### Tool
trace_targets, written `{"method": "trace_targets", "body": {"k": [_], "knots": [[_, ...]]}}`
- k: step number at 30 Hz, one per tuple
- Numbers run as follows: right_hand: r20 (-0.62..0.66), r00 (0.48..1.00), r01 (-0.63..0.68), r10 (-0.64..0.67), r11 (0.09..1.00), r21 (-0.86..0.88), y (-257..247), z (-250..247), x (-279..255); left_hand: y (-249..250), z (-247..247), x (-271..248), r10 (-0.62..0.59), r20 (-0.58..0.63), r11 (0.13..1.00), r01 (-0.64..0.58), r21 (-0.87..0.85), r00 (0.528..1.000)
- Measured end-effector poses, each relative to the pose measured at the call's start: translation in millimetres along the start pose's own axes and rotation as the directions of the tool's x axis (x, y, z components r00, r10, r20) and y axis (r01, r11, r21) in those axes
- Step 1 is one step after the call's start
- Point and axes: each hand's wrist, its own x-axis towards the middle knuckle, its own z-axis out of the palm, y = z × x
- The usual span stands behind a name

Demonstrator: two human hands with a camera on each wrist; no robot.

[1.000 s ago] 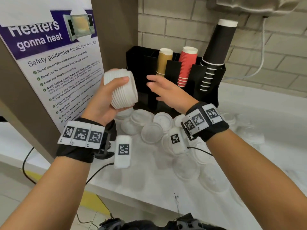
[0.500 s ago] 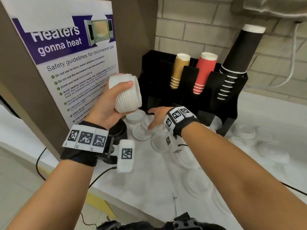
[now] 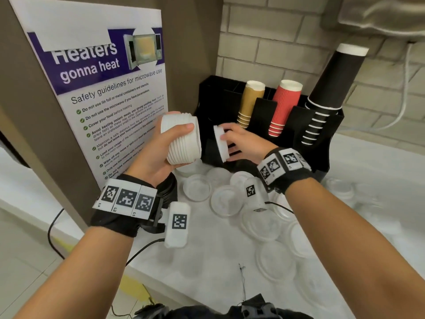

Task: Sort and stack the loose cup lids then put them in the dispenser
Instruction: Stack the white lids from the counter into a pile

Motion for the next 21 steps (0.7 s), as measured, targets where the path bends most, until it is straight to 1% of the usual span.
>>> {"method": "trace_targets", "body": {"k": [1,3,5,10,14,17,19,21], "knots": [[-0.005,0.999,0.044,-0.043,0.996,0.079,-2.5,-5.2,-8.8,-1.0,1.4,-0.3,-0.005,0.011,1.000,0.005,0.002,1.000],[0.000,0.992,0.121,-0.123,0.977,0.178,-5.8,-12.8,-25.9,-3.6,4.7,-1.2,-0.021,0.029,1.000,0.021,0.005,0.999],[0.016,0.982,0.179,-0.187,0.962,0.204,-7.7,-15.7,-41.2,-7.5,9.1,-2.2,-0.031,0.056,0.999,0.030,0.010,0.998],[0.029,0.961,0.267,-0.275,0.950,0.162,-8.4,-6.3,-66.1,-20.0,19.9,-5.5,-0.072,0.123,0.997,0.068,0.032,0.990],[0.020,0.946,0.321,-0.324,0.942,0.100,-10.6,1.7,-79.2,-25.0,27.8,-7.8,-0.073,0.170,0.997,0.067,0.042,0.983],[0.021,0.934,0.355,-0.357,0.932,0.067,-13.7,4.5,-86.5,-26.0,31.4,-9.7,-0.070,0.177,0.997,0.063,0.044,0.982],[0.003,0.924,0.382,-0.383,0.924,0.023,-14.1,5.7,-89.1,-25.9,32.7,-11.3,-0.059,0.171,0.998,0.055,0.029,0.983],[-0.015,0.912,0.410,-0.410,0.912,0.014,-14.1,7.6,-90.4,-25.0,34.4,-13.1,-0.044,0.165,0.999,0.044,0.006,0.985]]}}
